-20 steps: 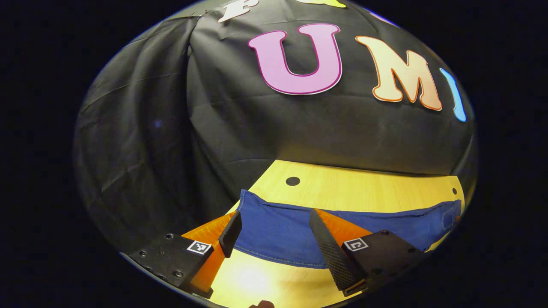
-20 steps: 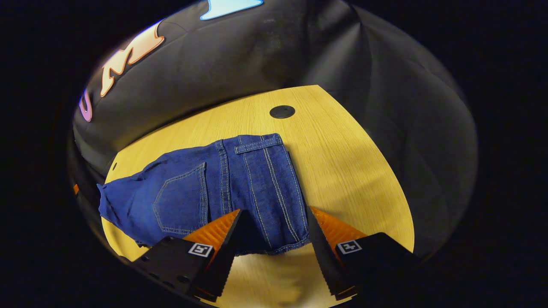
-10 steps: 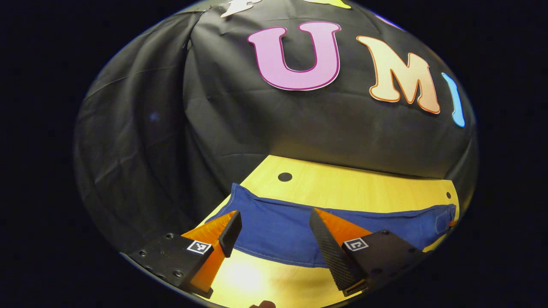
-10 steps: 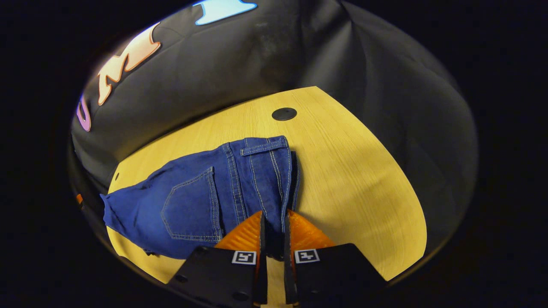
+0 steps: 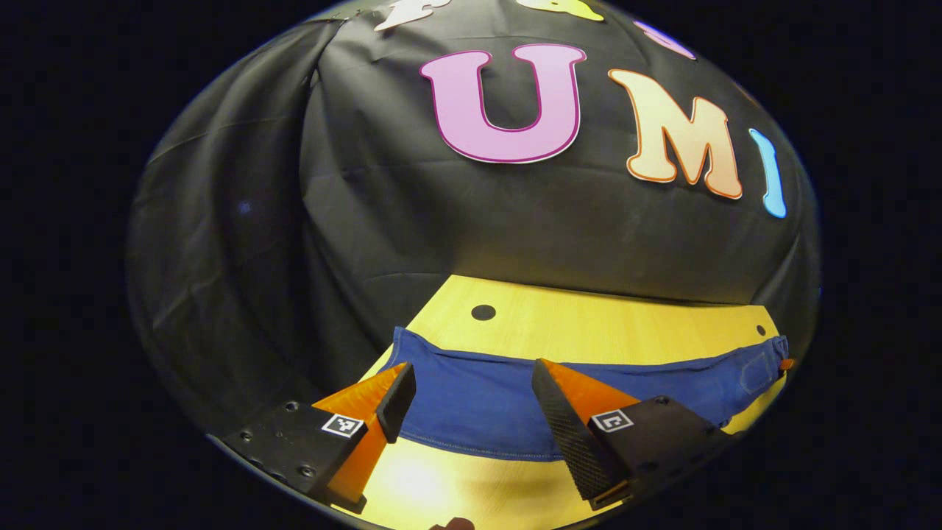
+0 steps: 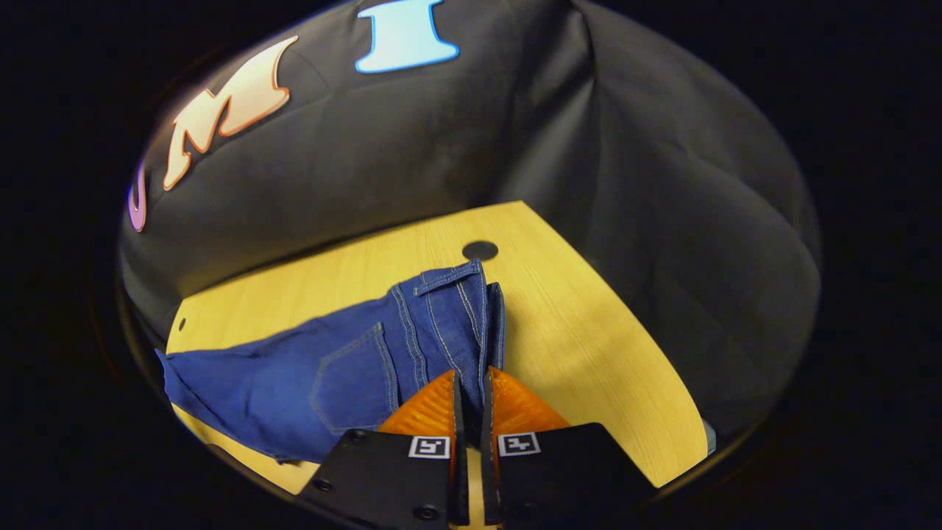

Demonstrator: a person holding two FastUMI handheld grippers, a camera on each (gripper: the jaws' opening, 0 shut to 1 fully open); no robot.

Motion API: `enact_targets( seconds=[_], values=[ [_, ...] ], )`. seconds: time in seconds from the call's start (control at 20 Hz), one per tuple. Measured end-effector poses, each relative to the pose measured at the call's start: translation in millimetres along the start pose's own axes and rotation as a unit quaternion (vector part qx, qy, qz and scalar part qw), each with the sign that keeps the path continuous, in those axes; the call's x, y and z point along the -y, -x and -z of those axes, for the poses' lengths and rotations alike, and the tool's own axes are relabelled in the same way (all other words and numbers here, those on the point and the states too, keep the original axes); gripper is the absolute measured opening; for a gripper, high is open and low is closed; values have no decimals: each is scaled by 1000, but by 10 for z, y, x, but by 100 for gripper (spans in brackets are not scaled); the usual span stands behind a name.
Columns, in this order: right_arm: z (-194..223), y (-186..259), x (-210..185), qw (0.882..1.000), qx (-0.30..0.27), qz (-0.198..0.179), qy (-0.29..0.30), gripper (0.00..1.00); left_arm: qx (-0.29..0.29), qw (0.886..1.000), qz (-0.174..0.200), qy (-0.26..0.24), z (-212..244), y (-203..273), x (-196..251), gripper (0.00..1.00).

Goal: Grasp the waist and the cuffs of the jeans and fold them to make the two legs overlap; first hold the waist and fold one-third of the jeans toward the cuffs, then hold the cuffs and fold the remaining one-third in the same direction to finish folding.

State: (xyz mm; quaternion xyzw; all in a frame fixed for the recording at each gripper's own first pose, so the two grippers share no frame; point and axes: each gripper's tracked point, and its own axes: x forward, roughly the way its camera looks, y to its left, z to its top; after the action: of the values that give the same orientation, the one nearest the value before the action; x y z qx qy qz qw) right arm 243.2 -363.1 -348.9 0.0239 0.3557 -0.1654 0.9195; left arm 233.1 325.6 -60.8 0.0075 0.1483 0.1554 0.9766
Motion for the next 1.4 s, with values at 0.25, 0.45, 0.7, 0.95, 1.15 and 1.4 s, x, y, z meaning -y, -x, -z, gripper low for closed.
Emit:
enact_targets(
  seconds=[0.25,0.45,0.7,0.95,1.15,1.4],
  values=[
    [-397,804,-681,997,70,-8,-9,9,7,999,49,-7,28,-244,-261,96],
    [-629,1452,-1527,990,131,-55,3,9,-8,997,65,-28,202,-490,-639,96],
    [-657,1989,-2869,969,185,-157,39,8,-35,997,62,-28,473,-735,-1174,96],
    [35,1768,-3823,965,129,-216,78,7,-60,997,42,9,717,-912,-1599,97],
    [756,1527,-4492,955,70,-274,90,3,-60,997,33,24,785,-917,-1788,97],
    [1580,1261,-4780,951,-14,-293,93,3,-69,996,32,39,903,-980,-1875,97]
  ],
)
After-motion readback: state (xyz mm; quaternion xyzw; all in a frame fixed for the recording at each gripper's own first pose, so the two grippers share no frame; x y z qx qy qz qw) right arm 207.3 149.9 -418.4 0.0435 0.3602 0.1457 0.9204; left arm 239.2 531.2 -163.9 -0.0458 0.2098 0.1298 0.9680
